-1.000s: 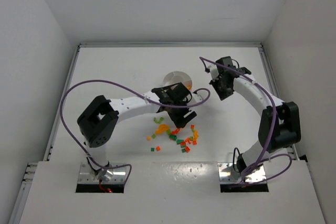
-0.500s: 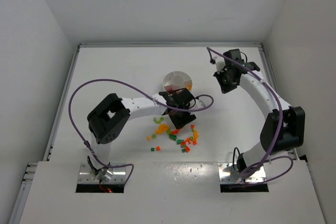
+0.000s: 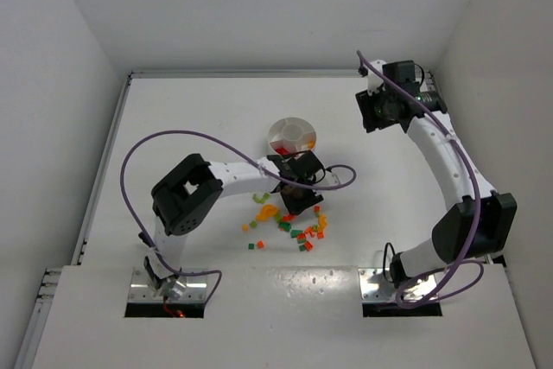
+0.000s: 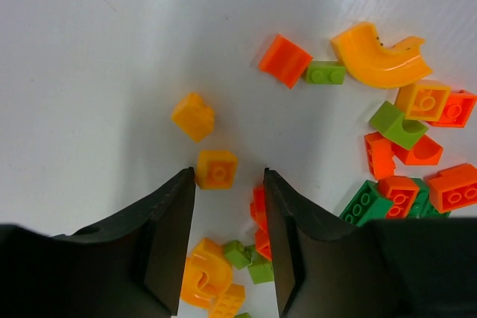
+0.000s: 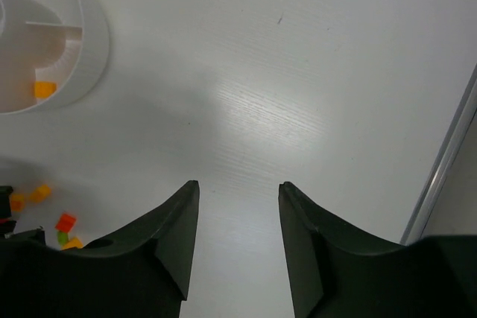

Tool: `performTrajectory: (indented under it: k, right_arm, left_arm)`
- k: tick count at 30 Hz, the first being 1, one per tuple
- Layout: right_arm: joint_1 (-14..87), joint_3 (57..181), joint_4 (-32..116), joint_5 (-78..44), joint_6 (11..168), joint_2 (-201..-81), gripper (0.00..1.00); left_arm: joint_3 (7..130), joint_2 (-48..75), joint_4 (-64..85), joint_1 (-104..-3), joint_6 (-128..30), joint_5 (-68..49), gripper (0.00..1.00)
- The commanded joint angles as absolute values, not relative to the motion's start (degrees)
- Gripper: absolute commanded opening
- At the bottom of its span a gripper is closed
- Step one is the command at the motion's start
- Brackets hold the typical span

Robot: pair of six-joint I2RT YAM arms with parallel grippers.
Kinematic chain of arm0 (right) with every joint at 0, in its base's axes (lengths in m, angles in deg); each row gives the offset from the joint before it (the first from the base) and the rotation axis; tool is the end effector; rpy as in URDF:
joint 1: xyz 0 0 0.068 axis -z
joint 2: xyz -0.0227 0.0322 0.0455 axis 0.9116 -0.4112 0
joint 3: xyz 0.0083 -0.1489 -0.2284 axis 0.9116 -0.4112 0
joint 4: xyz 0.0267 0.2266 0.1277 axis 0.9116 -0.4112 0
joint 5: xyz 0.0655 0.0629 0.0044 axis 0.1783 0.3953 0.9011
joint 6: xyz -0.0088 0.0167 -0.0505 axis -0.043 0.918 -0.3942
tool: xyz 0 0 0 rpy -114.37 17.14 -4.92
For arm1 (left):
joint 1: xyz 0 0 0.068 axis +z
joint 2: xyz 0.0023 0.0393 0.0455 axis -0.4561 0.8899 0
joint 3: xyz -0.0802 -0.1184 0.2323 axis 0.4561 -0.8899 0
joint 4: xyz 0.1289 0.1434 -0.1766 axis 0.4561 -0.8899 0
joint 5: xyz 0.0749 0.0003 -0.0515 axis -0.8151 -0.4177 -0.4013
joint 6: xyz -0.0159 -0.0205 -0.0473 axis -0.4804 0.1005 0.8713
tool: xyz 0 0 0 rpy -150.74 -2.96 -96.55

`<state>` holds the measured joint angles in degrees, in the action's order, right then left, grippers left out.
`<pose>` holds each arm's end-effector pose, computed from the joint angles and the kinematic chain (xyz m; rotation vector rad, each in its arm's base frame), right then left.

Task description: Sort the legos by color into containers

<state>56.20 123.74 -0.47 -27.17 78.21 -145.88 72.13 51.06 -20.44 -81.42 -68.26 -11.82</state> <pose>0.3198 0.0522 0.3313 -0.2727 2.3974 -0.0126 0.2295 -0.3257 0.1573 1.4477 2.3629 -0.3740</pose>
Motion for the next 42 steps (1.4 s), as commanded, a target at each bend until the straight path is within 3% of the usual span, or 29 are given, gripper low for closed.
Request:
performTrajectory:
  k: [1, 7, 10, 13, 17, 22, 32, 42]
  right_arm:
    - [56.41, 126.58, -0.71, -25.42, 79.38, -144.37, 0.49]
    - [56.93, 126.05, -0.71, -24.27, 79.91, -144.90, 0.48]
    - [56.93, 126.05, -0.71, -23.04, 80.43, -144.90, 0.48]
    - [57.46, 126.05, -0.71, -23.04, 80.44, -144.90, 0.48]
    - [57.46, 126.58, -0.71, -23.04, 80.44, -145.51, 0.48]
    - [57.46, 127.72, -1.24, -22.43, 80.44, -146.13, 0.47]
    - [57.46, 127.72, -1.24, -21.20, 80.44, -146.66, 0.47]
    - [57.46, 127.72, -1.24, -20.14, 80.44, -147.71, 0.47]
  left_arm:
    - [73.96, 51.81, -19.70, -82.77, -70.02, -10.68, 0.47]
    - [75.20, 53.83, -19.70, -83.30, -70.02, -11.37, 0.47]
    - [75.89, 54.37, -19.18, -83.30, -70.02, -13.22, 0.57]
    - [77.04, 55.86, -19.18, -82.60, -68.79, -13.75, 0.60]
    - [78.62, 58.14, -19.18, -81.36, -67.56, -14.37, 0.60]
    - [79.94, 58.67, -19.88, -80.84, -67.56, -13.23, 0.49]
    - [70.02, 52.62, -22.34, -79.17, -70.28, -11.39, 0.49]
    - [68.78, 52.08, -22.87, -79.17, -71.33, -8.49, 0.52]
